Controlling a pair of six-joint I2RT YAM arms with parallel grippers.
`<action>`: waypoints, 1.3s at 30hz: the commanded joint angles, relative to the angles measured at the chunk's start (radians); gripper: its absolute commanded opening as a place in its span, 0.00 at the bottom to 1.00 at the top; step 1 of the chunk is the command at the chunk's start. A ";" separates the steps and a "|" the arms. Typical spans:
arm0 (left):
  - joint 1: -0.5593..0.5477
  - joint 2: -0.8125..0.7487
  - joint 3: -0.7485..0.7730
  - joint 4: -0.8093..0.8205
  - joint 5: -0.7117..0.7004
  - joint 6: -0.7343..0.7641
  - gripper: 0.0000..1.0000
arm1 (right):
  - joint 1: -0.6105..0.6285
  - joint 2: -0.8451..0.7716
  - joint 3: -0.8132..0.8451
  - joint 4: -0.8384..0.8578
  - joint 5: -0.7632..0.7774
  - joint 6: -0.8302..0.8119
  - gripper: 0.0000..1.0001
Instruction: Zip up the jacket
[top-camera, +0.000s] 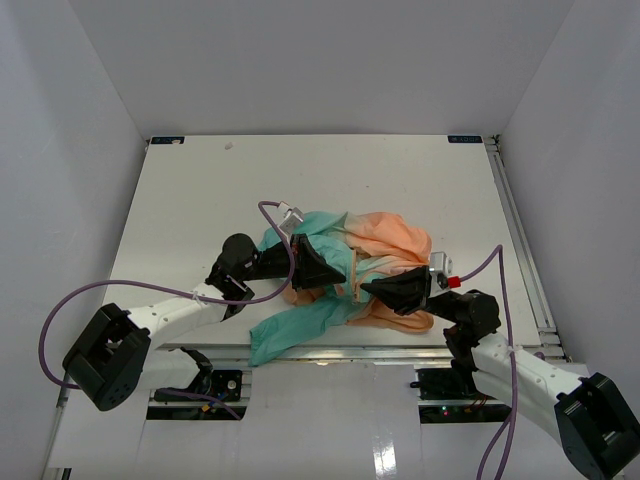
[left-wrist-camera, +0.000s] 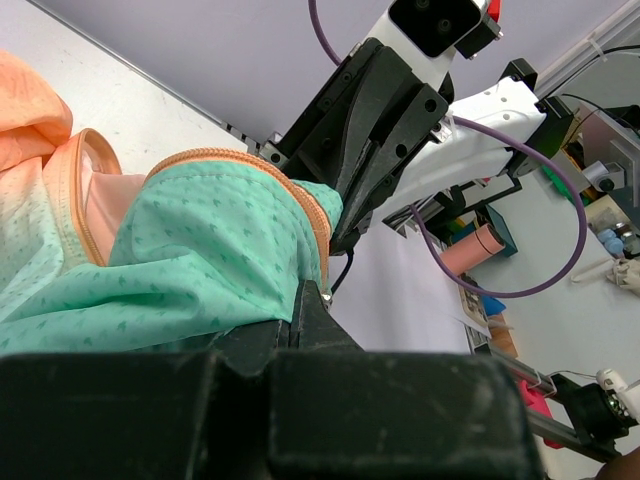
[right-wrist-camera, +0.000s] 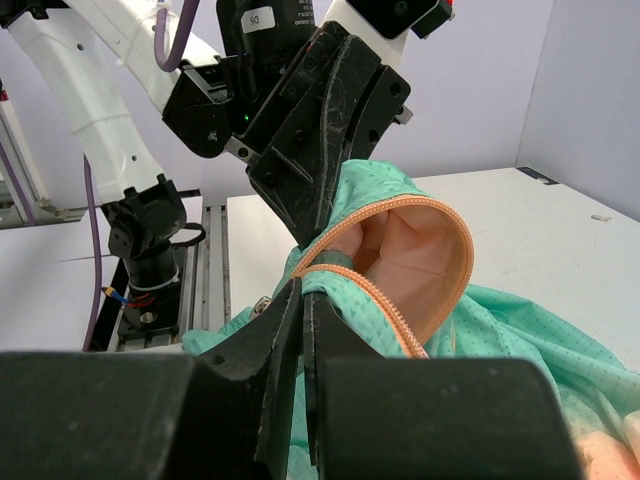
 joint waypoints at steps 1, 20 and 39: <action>0.003 -0.004 0.000 0.016 0.003 0.016 0.00 | 0.004 -0.014 0.025 0.094 0.006 -0.003 0.08; 0.003 0.007 -0.001 0.046 0.046 0.004 0.00 | 0.005 -0.016 0.031 0.095 0.050 -0.004 0.08; 0.001 0.002 -0.004 0.045 0.030 -0.012 0.00 | 0.004 0.000 0.036 0.080 0.055 -0.015 0.08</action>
